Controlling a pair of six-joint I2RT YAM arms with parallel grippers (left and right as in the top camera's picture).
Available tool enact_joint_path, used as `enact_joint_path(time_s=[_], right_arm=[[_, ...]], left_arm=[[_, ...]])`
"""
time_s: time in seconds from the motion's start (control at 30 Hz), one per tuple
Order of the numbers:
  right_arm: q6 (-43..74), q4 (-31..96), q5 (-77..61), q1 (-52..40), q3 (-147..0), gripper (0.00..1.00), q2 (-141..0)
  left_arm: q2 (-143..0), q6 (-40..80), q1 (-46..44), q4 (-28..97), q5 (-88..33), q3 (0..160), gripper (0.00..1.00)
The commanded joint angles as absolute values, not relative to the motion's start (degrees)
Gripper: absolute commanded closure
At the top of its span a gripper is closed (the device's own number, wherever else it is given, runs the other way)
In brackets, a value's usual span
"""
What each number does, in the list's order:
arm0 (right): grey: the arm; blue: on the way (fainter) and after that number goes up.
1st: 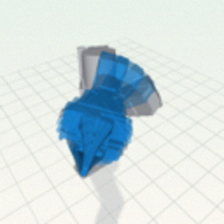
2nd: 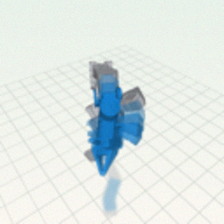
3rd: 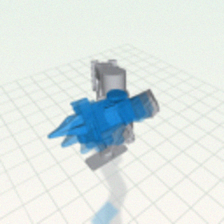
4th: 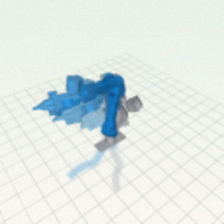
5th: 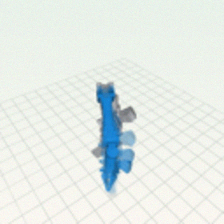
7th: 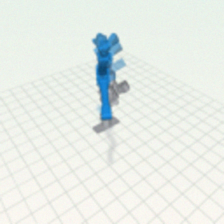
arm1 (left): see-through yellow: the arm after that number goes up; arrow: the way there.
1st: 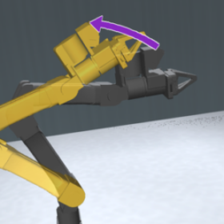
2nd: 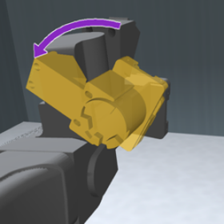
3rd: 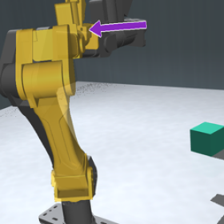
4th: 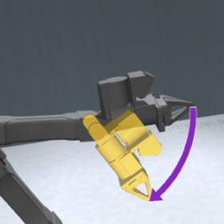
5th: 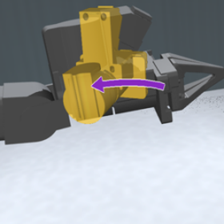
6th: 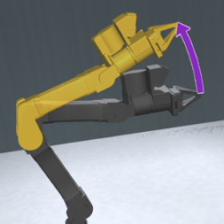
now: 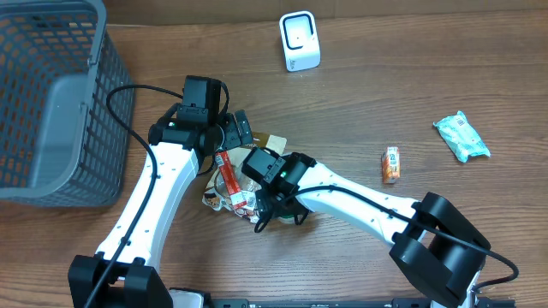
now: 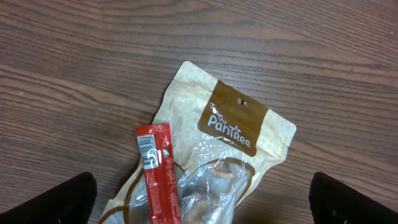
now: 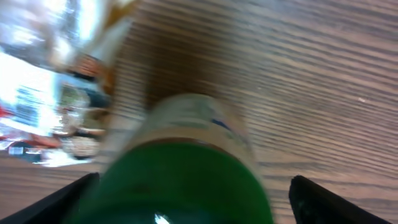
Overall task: Scan the item barcode
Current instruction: 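Move the right gripper down over the green-lidded jar, then grasp the green lid of the jar with the right gripper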
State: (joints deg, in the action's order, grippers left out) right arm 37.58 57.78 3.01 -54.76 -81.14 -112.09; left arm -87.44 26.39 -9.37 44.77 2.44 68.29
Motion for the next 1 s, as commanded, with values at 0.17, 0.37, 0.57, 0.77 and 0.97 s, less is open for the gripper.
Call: enact_joint_path(time_s=[0.17,0.37,0.57,0.77,0.97], right_arm=[[40.14,60.62,10.94,-51.92,-80.62,0.04,-112.31],[40.14,61.6,10.02,-48.27,-80.62,0.04,-112.31],[40.75,61.71,1.15,-46.57,-80.62,0.04,-112.31],[41.28,62.04,-4.1,-47.31,-80.62,0.04,-112.31],[48.77,62.26,-6.26,-47.66,-80.62,0.11,-112.31]], left_arm=[[-86.87,25.08,-9.3,44.77,3.16,69.28,0.0],[-86.87,25.08,-9.3,44.77,3.16,69.28,0.0],[-86.87,25.08,-9.3,44.77,3.16,69.28,0.0],[-86.87,25.08,-9.3,44.77,3.16,69.28,0.0],[-86.87,25.08,-9.3,44.77,3.16,69.28,0.0]])
